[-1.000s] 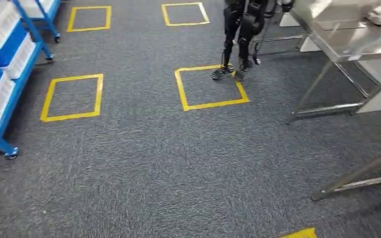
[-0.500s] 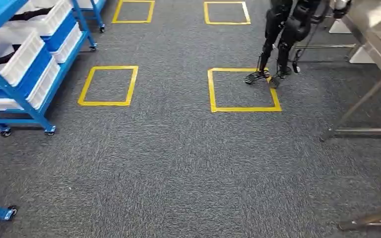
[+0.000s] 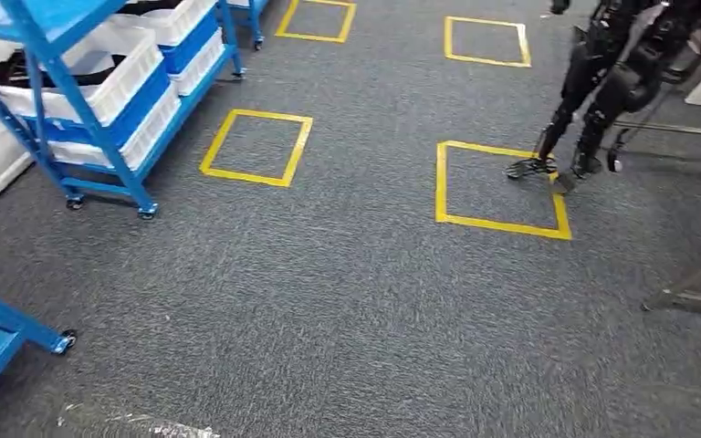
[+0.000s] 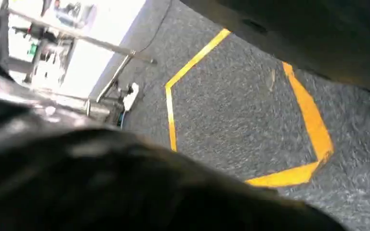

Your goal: Take the parts from the cabinet and place them on the table.

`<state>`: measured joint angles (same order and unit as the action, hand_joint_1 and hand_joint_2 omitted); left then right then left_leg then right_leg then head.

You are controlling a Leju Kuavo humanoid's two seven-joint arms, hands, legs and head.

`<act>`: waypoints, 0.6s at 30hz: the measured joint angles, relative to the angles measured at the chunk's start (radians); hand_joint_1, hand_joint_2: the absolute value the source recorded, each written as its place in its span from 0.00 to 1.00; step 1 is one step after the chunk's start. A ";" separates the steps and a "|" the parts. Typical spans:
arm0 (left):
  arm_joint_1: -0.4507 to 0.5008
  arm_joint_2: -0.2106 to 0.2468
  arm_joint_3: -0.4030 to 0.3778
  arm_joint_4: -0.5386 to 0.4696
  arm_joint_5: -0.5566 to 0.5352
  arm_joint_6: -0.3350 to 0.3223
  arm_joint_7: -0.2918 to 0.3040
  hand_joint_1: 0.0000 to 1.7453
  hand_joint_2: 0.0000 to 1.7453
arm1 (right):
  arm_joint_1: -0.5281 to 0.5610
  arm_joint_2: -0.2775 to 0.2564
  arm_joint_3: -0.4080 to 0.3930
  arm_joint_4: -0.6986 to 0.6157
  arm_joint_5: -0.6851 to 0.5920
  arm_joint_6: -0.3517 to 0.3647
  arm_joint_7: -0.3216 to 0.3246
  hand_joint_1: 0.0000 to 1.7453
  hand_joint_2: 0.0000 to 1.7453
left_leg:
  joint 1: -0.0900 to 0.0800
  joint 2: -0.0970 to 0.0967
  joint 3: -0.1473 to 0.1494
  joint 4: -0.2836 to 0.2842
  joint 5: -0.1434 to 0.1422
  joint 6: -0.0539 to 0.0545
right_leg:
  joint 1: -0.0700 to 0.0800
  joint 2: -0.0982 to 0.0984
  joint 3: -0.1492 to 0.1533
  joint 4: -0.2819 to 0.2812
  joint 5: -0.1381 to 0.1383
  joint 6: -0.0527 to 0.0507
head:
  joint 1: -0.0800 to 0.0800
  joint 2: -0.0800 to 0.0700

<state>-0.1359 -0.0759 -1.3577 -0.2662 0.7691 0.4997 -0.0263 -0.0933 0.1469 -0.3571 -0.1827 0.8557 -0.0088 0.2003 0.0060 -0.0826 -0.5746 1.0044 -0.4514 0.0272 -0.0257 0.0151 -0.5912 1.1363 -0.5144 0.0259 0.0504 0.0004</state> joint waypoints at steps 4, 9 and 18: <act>-0.001 0.000 0.000 0.000 0.002 0.002 -0.003 0.00 0.00 | -0.001 0.001 0.006 0.001 0.008 0.003 0.000 0.00 0.00 | 0.001 -0.040 -0.019 0.016 -0.003 -0.023 | 0.000 0.057 0.033 -0.092 0.013 -0.007 | -0.001 0.000; 0.003 0.001 0.000 0.000 0.012 0.004 -0.008 0.00 0.00 | 0.000 0.001 0.009 0.001 0.014 0.013 0.001 0.00 0.00 | 0.001 0.058 -0.093 0.159 -0.082 -0.045 | 0.004 -0.009 0.053 -0.110 0.022 -0.040 | -0.005 0.000; 0.000 0.026 0.002 0.000 0.053 -0.002 -0.040 0.00 0.00 | 0.000 0.001 0.036 0.001 0.048 0.035 -0.003 0.00 0.00 | -0.019 0.151 -0.020 0.021 -0.001 -0.019 | 0.023 -0.112 0.071 -0.108 -0.002 -0.031 | -0.003 0.000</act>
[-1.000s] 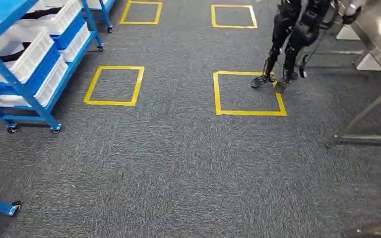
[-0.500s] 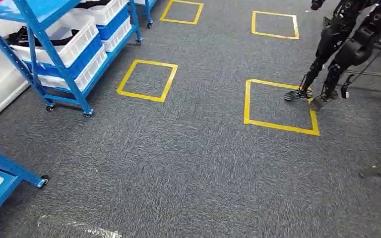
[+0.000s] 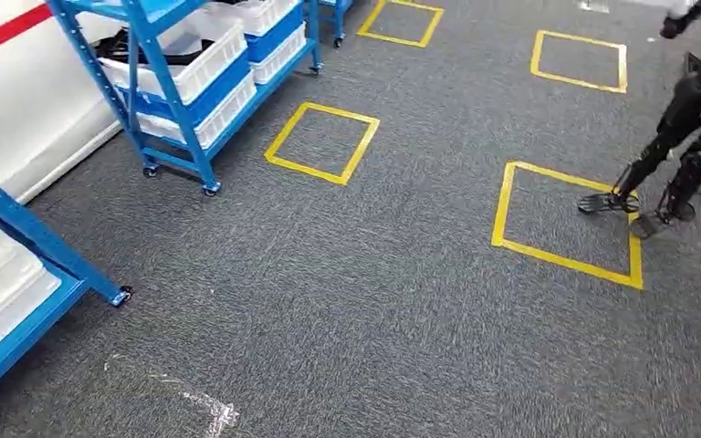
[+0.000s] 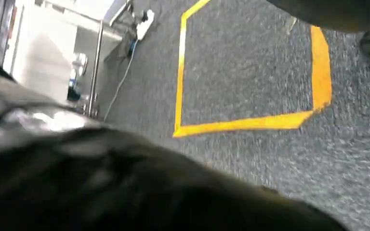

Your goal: Take the parts from the cabinet and place them on the table.

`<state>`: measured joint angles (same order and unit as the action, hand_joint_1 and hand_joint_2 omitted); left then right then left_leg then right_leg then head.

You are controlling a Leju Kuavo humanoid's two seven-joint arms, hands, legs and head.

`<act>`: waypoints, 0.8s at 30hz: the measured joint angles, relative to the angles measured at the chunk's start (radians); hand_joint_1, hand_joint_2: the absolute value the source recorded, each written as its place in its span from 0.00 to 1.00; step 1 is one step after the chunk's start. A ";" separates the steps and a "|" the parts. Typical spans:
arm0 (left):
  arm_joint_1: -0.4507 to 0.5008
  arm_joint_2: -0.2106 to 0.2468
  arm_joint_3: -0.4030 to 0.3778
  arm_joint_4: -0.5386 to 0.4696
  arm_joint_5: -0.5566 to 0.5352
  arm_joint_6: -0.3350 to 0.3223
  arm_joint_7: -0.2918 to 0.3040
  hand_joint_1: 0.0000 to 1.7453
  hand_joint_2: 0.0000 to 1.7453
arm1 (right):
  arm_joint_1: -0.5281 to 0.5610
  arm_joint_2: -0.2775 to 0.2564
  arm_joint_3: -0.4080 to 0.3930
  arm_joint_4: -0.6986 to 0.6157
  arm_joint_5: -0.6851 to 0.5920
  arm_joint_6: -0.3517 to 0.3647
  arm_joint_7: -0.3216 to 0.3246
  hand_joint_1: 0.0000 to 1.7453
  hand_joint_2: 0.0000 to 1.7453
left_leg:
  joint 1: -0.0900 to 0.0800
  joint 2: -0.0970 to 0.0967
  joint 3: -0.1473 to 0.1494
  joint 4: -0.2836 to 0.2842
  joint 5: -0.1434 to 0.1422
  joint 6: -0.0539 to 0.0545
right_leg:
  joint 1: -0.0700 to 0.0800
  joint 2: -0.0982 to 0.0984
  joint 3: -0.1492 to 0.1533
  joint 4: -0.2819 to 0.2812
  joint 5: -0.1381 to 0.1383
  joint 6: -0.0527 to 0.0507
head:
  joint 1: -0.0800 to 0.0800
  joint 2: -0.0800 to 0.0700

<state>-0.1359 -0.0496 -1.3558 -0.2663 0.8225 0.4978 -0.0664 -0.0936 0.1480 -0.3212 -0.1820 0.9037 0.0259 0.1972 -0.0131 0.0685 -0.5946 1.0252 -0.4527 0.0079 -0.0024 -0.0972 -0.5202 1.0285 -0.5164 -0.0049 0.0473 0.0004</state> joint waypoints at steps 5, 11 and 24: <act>0.007 0.013 0.005 0.000 0.019 0.002 0.000 0.00 0.00 | -0.003 -0.002 0.027 -0.001 0.044 0.003 0.000 0.00 0.00 | 0.012 -0.053 0.011 -0.028 0.014 0.021 | -0.006 0.061 -0.016 0.060 -0.054 0.021 | 0.001 0.000; 0.007 0.014 0.013 -0.001 0.042 0.007 -0.012 0.00 0.00 | 0.002 -0.002 0.062 -0.001 0.079 0.006 0.008 0.00 0.00 | 0.016 -0.133 0.009 -0.021 0.013 0.023 | -0.018 0.096 -0.105 0.196 -0.051 0.031 | 0.003 0.000; 0.016 0.014 0.080 -0.002 0.106 0.043 -0.024 0.00 0.00 | 0.004 0.010 0.170 -0.001 0.147 0.056 -0.001 0.00 0.00 | 0.023 -0.079 -0.160 0.308 -0.121 -0.029 | -0.009 0.053 -0.020 0.011 0.011 -0.013 | -0.002 0.000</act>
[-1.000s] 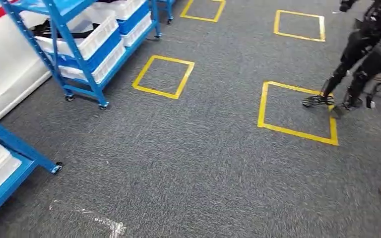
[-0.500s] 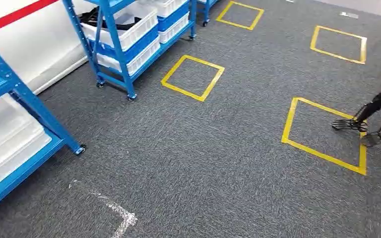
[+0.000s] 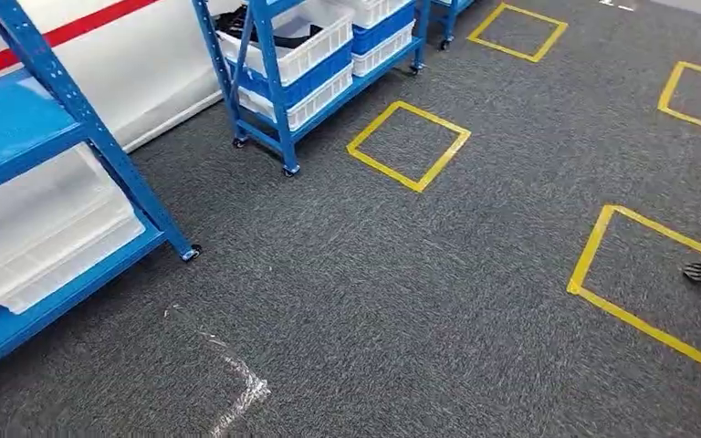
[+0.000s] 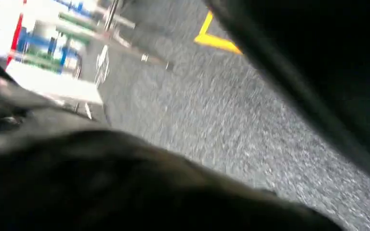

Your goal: Take the parts from the cabinet and place them on the table.

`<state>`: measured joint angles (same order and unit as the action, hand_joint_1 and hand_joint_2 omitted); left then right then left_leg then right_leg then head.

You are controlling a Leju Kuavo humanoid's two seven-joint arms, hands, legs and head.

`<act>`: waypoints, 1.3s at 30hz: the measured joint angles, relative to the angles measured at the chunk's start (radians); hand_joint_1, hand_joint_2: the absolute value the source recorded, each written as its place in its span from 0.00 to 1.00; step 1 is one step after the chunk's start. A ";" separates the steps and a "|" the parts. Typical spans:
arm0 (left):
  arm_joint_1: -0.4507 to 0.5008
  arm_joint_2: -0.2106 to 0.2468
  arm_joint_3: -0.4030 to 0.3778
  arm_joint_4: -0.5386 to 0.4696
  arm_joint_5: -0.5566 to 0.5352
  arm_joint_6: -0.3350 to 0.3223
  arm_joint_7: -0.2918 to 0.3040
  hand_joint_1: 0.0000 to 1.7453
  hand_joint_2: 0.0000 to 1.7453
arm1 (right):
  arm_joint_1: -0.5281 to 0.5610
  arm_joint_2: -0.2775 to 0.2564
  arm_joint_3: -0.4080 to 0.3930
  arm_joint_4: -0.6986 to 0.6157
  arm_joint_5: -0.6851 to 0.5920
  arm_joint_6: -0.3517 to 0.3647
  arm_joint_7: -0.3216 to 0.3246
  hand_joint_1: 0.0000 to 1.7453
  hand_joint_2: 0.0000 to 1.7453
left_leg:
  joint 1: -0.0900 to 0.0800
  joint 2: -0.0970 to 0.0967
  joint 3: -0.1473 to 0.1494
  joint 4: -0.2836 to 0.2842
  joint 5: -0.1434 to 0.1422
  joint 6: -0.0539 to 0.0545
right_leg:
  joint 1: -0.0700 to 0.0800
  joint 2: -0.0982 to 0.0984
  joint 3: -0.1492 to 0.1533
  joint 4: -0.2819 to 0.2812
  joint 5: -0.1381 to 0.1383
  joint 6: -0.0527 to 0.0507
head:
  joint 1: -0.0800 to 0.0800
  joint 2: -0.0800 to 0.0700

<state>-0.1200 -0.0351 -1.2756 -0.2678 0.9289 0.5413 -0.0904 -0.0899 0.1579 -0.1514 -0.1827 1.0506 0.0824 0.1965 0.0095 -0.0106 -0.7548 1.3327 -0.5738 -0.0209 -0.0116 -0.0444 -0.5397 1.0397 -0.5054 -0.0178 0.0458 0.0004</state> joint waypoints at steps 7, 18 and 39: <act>-0.002 -0.007 0.025 0.000 0.008 0.009 0.013 0.00 0.00 | -0.003 0.009 0.029 0.000 0.000 0.001 -0.001 0.00 0.00 | -0.032 0.068 0.152 -0.297 0.120 0.041 | 0.011 -0.071 0.020 -0.004 -0.018 0.017 | 0.000 0.000; 0.003 -0.019 0.053 0.000 0.034 0.011 0.023 0.00 1.00 | -0.003 0.010 0.056 -0.004 -0.004 -0.011 -0.002 0.00 0.00 | -0.006 -0.074 0.170 -0.313 0.130 0.049 | -0.013 0.061 -0.034 0.069 0.007 0.051 | 0.001 0.000; 0.003 -0.031 0.078 -0.001 0.028 -0.008 0.007 0.00 1.00 | -0.003 0.016 0.130 -0.009 -0.012 -0.037 -0.050 0.00 0.00 | -0.022 0.034 0.173 -0.319 0.126 0.051 | 0.011 -0.087 0.012 -0.003 -0.011 0.033 | -0.002 0.000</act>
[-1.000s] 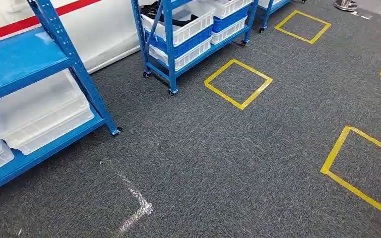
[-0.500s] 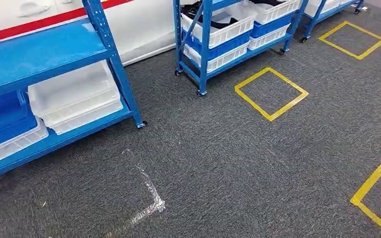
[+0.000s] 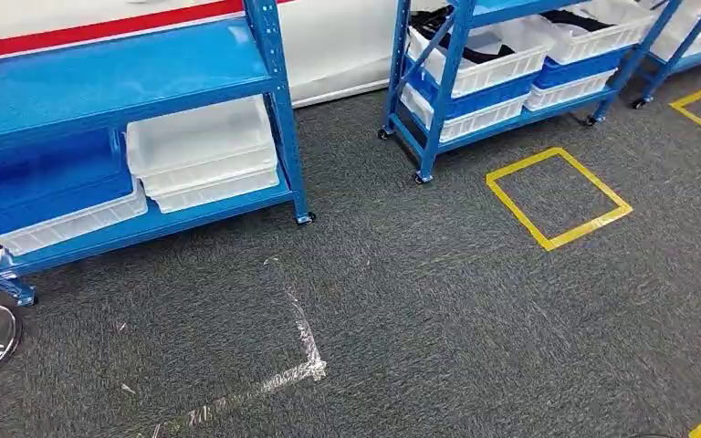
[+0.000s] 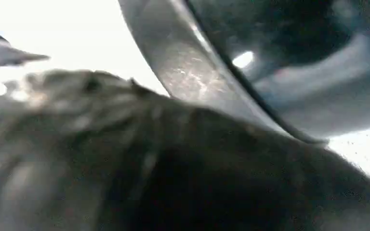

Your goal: Take the parts from the cabinet and place them on the table.

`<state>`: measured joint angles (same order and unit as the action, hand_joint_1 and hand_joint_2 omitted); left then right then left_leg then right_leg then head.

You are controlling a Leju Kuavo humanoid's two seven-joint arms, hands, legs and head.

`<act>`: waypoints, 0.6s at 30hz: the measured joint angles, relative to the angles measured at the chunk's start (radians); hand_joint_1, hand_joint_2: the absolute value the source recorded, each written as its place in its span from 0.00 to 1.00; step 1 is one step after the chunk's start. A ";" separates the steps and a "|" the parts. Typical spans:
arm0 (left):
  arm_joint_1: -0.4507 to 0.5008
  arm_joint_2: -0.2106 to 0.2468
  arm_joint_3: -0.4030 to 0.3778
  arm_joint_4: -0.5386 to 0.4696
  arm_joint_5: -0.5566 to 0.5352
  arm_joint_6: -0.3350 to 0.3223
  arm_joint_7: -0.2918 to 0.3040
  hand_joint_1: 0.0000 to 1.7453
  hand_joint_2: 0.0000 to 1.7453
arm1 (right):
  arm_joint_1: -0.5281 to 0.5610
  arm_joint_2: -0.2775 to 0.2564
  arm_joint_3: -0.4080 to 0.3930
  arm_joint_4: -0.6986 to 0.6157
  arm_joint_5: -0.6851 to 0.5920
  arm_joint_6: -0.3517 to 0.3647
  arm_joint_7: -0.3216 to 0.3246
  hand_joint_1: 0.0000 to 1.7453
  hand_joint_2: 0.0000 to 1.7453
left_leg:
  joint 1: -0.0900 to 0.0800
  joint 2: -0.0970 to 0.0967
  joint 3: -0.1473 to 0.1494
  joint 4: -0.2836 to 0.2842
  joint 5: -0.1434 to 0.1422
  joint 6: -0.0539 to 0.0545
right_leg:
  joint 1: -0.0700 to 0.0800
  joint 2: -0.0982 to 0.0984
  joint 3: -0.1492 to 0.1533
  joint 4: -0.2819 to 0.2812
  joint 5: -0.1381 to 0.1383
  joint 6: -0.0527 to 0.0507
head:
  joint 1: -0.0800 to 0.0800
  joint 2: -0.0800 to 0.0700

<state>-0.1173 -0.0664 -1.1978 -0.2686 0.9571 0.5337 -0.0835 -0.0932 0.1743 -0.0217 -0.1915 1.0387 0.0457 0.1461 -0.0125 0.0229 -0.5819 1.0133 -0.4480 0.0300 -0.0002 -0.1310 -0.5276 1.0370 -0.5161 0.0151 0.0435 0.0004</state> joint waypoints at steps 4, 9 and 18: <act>-0.004 0.002 0.000 0.000 -0.011 -0.020 0.003 0.00 0.00 | 0.005 -0.001 0.005 0.000 -0.019 -0.017 -0.003 0.00 0.00 | 0.006 -0.026 0.004 -0.011 0.006 0.014 | -0.010 0.121 -0.115 0.226 -0.111 0.008 | 0.002 0.000; -0.001 0.006 0.000 0.000 -0.010 -0.020 0.006 0.00 1.00 | 0.008 -0.006 0.005 0.000 -0.079 -0.041 -0.001 0.00 0.00 | 0.018 -0.061 0.009 0.003 -0.005 0.001 | -0.026 0.126 -0.074 0.091 0.024 0.024 | 0.002 0.000; -0.002 0.014 0.000 -0.001 -0.010 -0.030 0.011 0.00 1.00 | 0.009 -0.007 0.000 0.000 -0.148 -0.039 0.018 0.00 1.00 | 0.017 -0.037 -0.086 0.191 -0.110 -0.039 | -0.023 0.133 -0.049 0.024 0.026 -0.020 | 0.001 0.000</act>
<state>-0.1191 -0.0519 -1.1978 -0.2693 0.9472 0.5039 -0.0725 -0.0840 0.1675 -0.0221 -0.1919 0.8903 0.0072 0.1637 0.0043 -0.0137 -0.6677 1.2041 -0.5585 -0.0091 -0.0237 0.0023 -0.5765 1.0605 -0.4900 -0.0046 0.0443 0.0004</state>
